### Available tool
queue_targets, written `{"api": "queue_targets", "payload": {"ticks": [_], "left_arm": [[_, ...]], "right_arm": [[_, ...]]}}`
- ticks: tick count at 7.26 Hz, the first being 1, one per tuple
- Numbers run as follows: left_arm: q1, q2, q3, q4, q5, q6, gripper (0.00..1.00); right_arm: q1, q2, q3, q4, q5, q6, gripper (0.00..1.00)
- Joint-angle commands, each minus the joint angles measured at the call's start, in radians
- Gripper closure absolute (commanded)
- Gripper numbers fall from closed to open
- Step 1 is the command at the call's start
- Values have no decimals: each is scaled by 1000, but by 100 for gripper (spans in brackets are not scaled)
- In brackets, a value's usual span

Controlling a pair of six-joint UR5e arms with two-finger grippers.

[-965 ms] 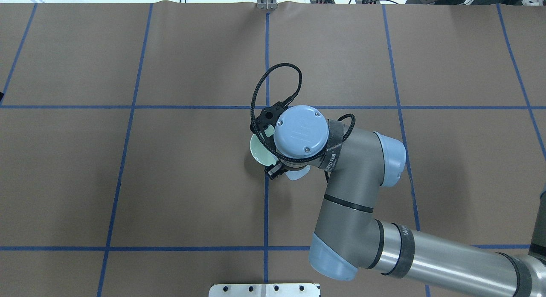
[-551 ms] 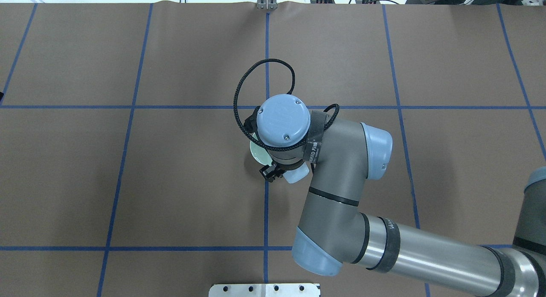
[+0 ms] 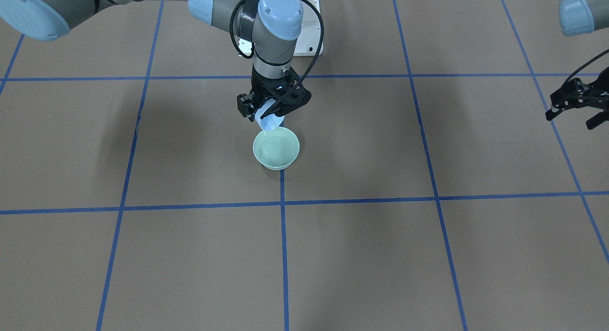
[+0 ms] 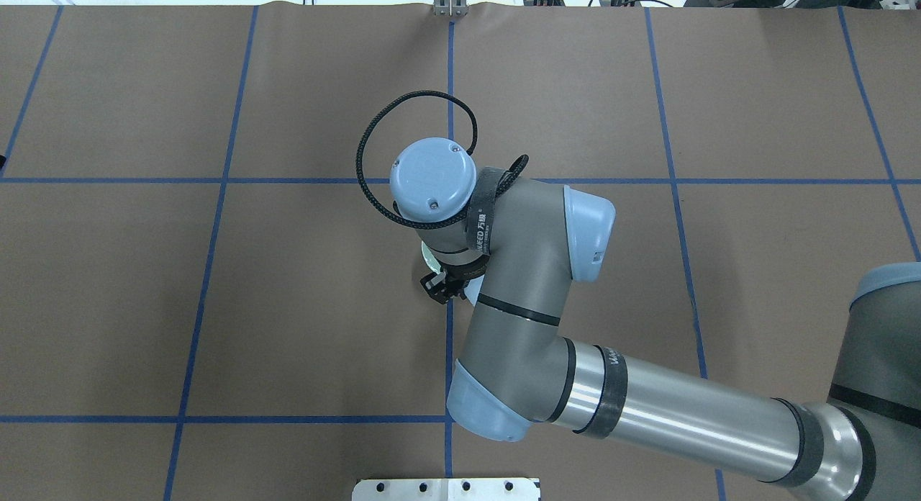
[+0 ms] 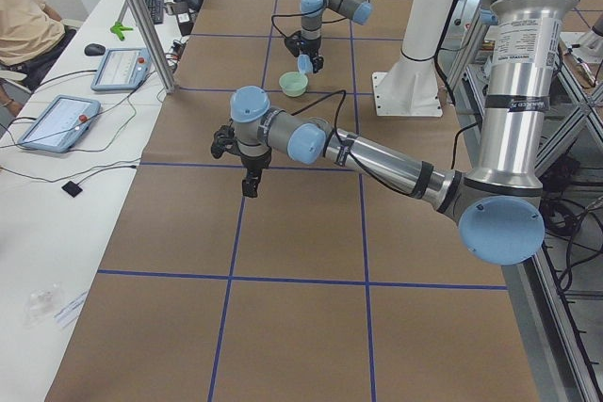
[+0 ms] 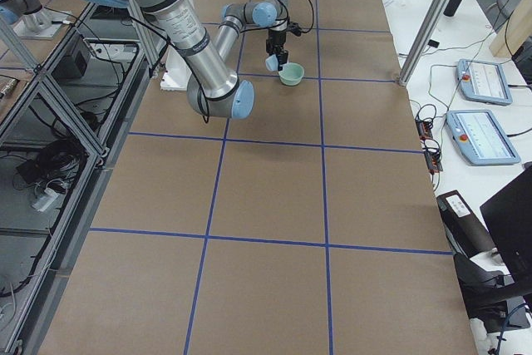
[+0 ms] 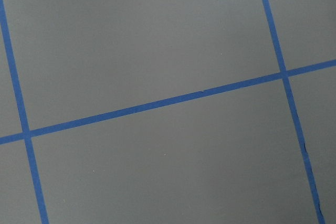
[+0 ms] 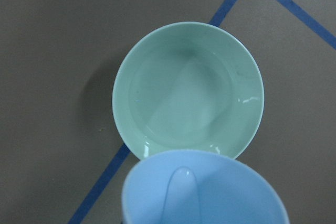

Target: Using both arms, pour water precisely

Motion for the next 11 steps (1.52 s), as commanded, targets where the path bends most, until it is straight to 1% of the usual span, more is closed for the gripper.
{"api": "queue_targets", "payload": {"ticks": [1,3,4,5,6,7,9,11], "left_arm": [[0,0,-1,0,-13,-2,0],[0,0,-1,0,-13,-2,0],[0,0,-2,0,-13,-2,0],[0,0,-2,0,-13,-2,0],[0,0,-1,0,-19,-2,0],[0,0,1,0,-19,-2,0],[0,0,1,0,-19,-2,0],[0,0,-1,0,-20,-2,0]], "right_arm": [[2,45,-30,-79,5,8,100],[12,49,-31,-86,13,8,100],[18,76,-41,-137,30,8,100],[26,154,-100,-205,47,8,100],[31,203,-166,-213,60,8,100],[31,211,-186,-215,64,5,100],[32,242,-186,-325,67,-3,100],[51,251,-188,-368,71,-52,100]]}}
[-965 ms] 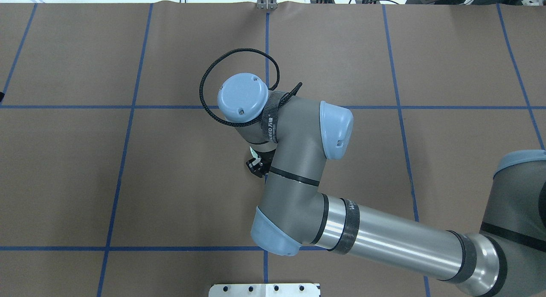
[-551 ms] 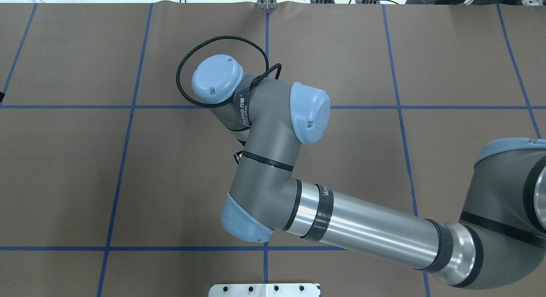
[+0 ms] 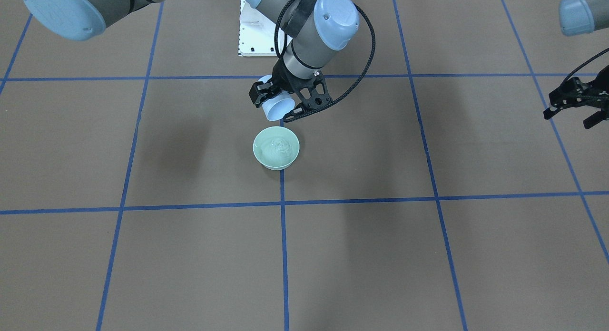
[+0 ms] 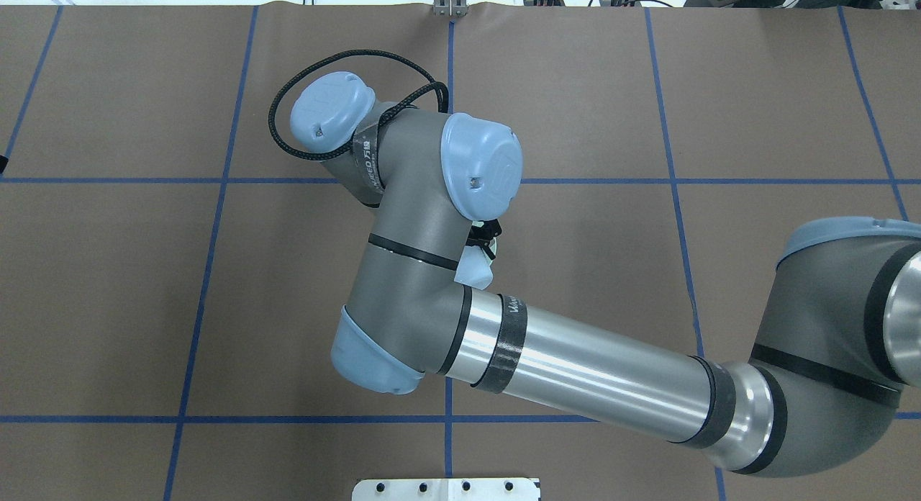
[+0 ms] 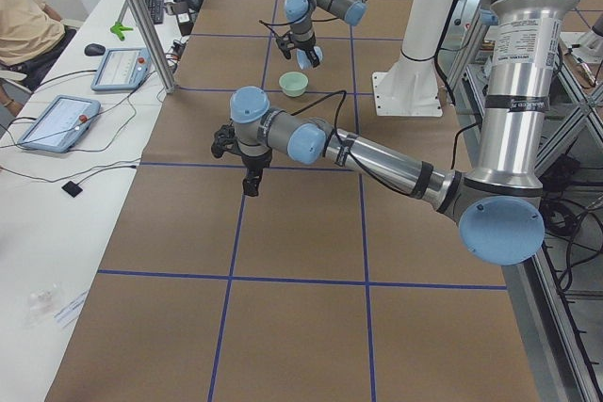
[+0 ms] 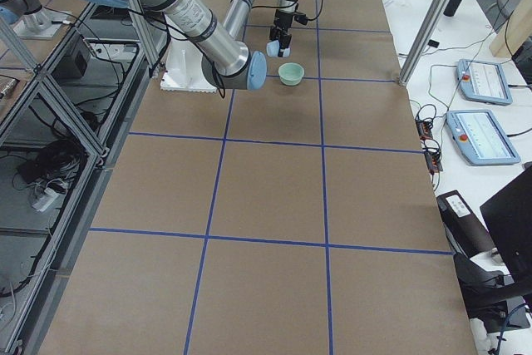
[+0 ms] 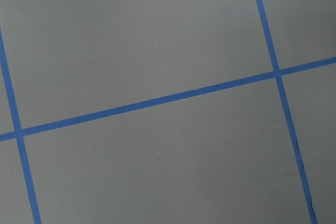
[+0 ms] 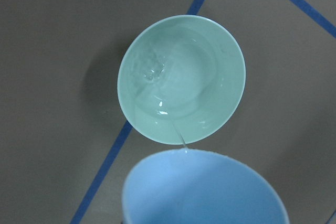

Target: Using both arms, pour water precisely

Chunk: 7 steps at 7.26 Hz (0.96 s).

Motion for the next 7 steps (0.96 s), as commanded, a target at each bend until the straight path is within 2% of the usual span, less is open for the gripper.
{"api": "queue_targets", "payload": {"ticks": [1,3,5,6,7], "left_arm": [[0,0,-1,0,-1,0,0],[0,0,-3,0,-7,0,0],[0,0,-4,0,-7,-2,0],[0,0,-6,0,-7,-2,0],[0,-2,-6,0,-7,-6,0]], "right_arm": [[28,7,-1,-22,6,-30,100],[54,-18,0,74,14,-41,100],[73,-118,39,273,14,-24,100],[86,-181,84,390,14,13,100],[94,-223,158,435,13,113,100]]}}
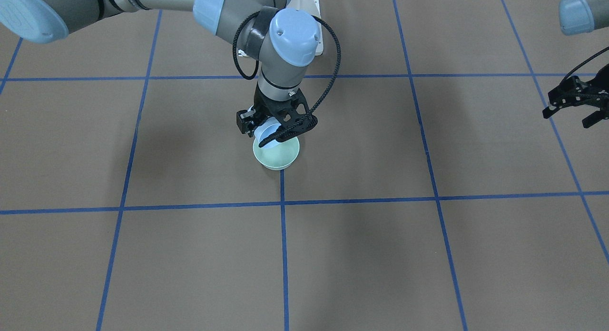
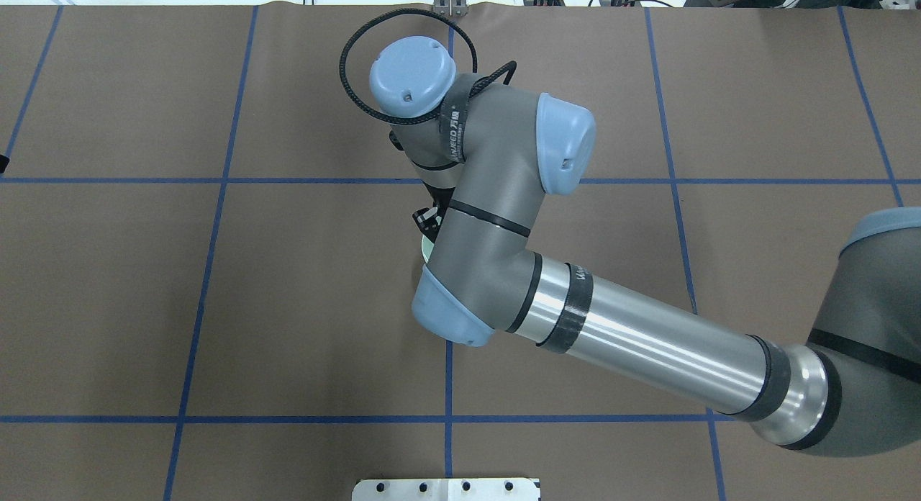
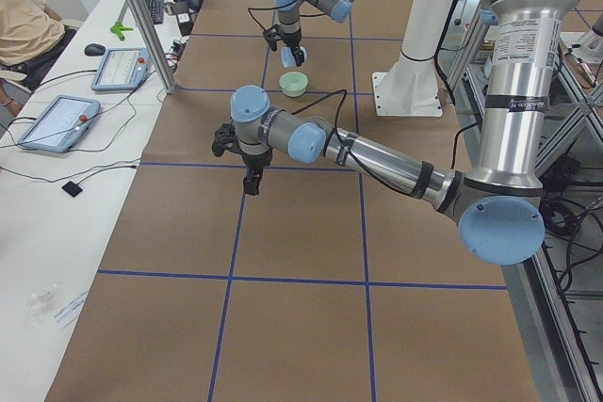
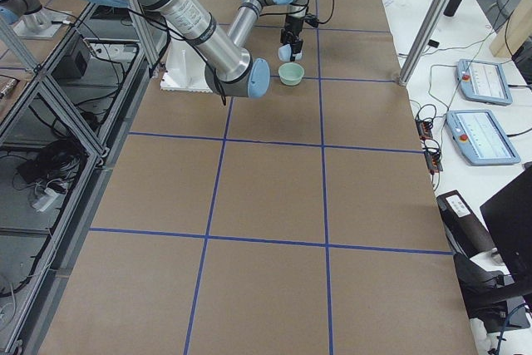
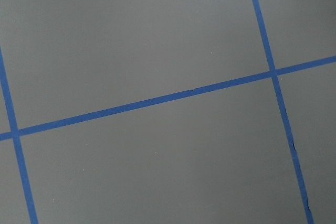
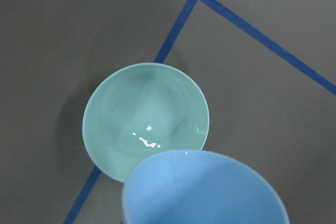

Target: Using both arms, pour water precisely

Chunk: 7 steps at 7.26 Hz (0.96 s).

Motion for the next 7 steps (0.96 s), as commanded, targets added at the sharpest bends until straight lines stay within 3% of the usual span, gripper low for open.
{"api": "queue_targets", "payload": {"ticks": [1,3,6,7], "left_arm": [[2,-1,-4,0,0,-16,0],[2,-1,-5,0,-2,-16,0],[0,0,-5,-2,-17,-16,0],[0,0,-9,-2,-21,-17,0]], "right_arm": [[21,-95,158,99,-16,204,100],[28,-141,265,99,-166,451,100],[60,-230,256,97,-470,815,100],[90,-270,266,90,-518,880,100]]}}
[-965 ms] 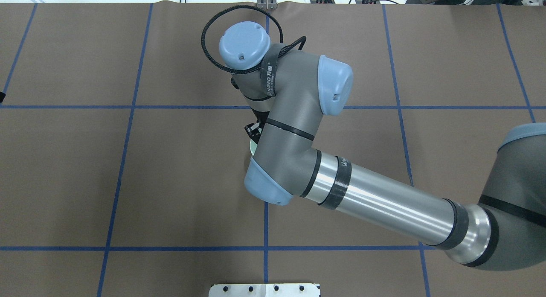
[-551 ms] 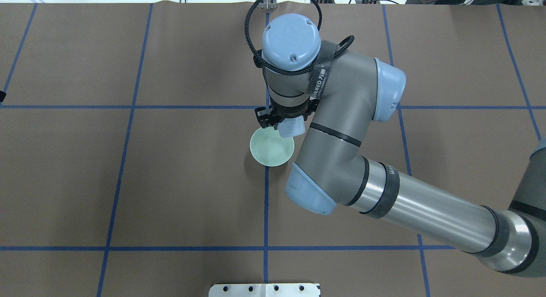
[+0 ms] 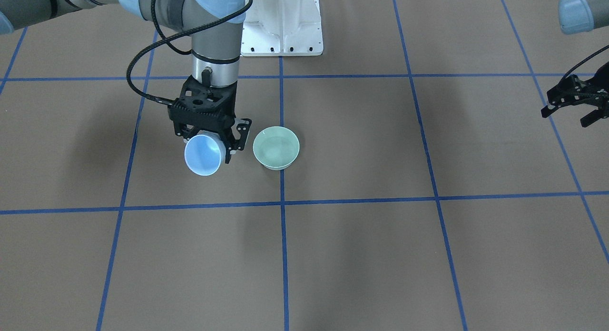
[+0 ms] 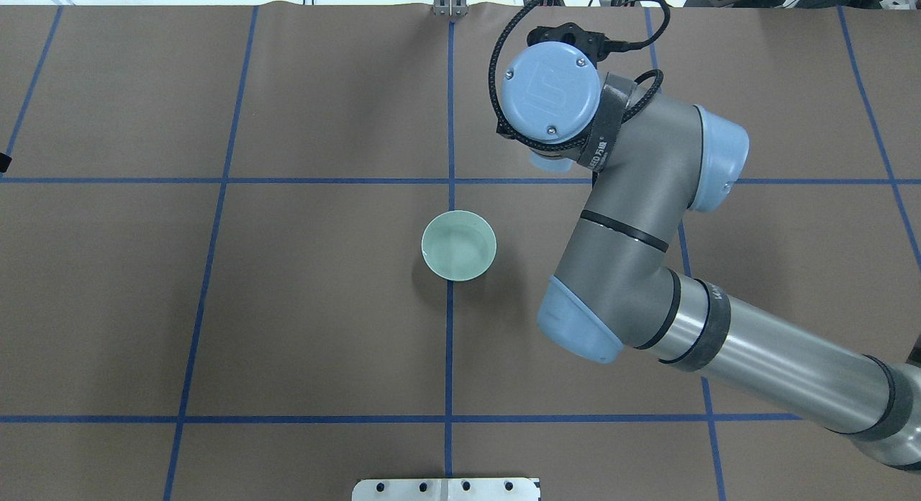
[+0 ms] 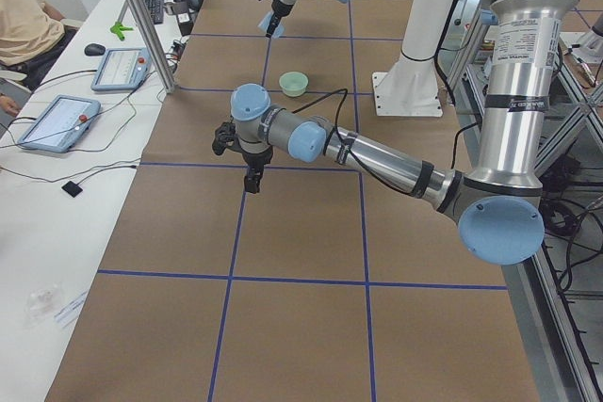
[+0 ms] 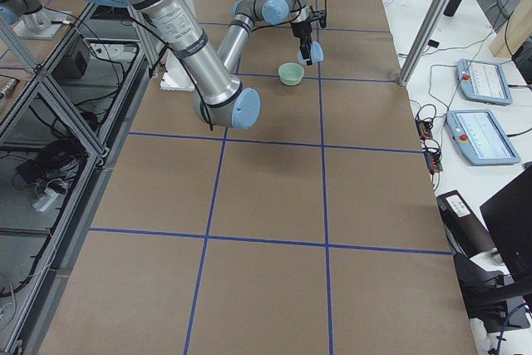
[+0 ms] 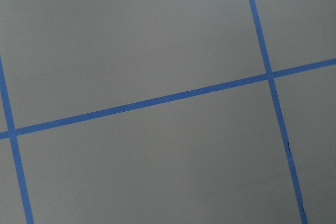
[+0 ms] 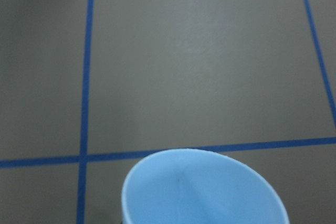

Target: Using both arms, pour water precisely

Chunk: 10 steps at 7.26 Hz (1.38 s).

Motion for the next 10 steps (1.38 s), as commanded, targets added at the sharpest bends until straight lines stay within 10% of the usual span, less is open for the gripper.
{"api": "queue_targets", "payload": {"ticks": [1,10], "left_arm": [[-1,1,-2,-1,-9,-1,0],[-1,1,-6,1,-28,-1,0]], "right_arm": [[24,-102,-2,-11,-180,181,100],[-59,-498,-60,-18,-512,678,100]]}}
